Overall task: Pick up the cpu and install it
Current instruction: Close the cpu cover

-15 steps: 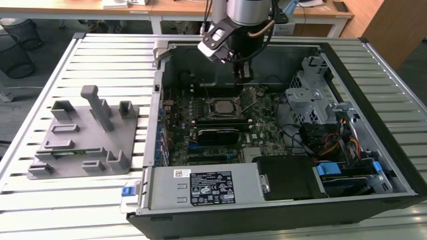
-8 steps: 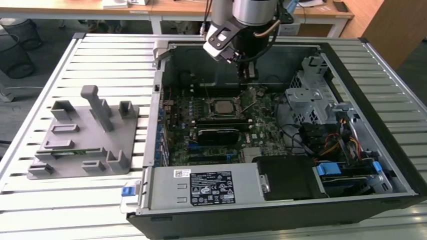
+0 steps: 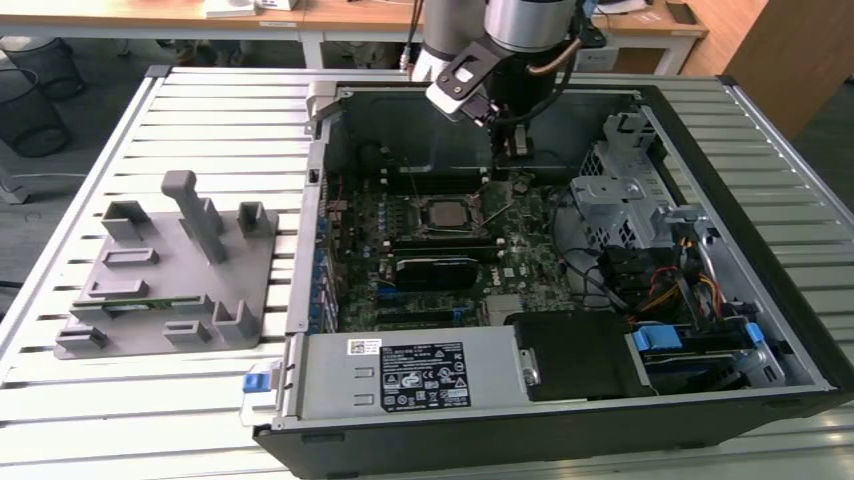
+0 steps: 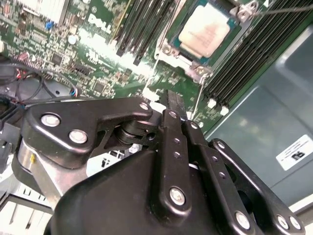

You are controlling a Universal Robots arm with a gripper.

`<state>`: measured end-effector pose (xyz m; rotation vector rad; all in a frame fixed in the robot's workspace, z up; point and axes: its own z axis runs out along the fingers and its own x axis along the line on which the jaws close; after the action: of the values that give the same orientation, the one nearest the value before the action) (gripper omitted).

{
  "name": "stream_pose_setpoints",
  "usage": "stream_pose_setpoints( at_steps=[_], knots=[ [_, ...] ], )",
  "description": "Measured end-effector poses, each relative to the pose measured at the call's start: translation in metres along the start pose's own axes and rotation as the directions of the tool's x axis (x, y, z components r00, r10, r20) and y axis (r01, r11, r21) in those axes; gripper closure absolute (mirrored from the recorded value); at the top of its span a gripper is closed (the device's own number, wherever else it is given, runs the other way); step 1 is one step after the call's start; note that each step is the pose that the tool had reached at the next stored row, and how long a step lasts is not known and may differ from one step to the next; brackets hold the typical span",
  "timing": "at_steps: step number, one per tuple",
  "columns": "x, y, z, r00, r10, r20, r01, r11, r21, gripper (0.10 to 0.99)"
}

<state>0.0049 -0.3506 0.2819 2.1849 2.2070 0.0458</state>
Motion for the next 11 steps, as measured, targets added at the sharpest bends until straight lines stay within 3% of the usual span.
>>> stream_pose_setpoints(
  at_steps=[11],
  knots=[
    [-0.0002, 0.0212, 0.0011, 1.0000, 0.000, -0.0001, 0.000, 1.0000, 0.000, 0.980]
  ],
)
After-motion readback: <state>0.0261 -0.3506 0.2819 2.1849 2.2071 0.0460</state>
